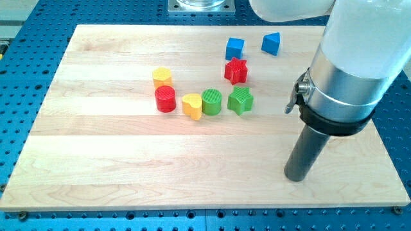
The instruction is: Slide the heart to the top right side of the hexagon
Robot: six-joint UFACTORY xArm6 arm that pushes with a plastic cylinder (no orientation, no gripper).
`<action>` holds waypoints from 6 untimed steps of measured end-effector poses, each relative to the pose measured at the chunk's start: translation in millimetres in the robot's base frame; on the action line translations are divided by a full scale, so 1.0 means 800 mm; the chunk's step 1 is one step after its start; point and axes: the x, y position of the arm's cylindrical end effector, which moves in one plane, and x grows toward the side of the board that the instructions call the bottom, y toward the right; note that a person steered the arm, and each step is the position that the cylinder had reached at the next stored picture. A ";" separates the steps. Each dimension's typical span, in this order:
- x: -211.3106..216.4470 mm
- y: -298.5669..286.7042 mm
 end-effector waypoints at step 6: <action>-0.161 -0.210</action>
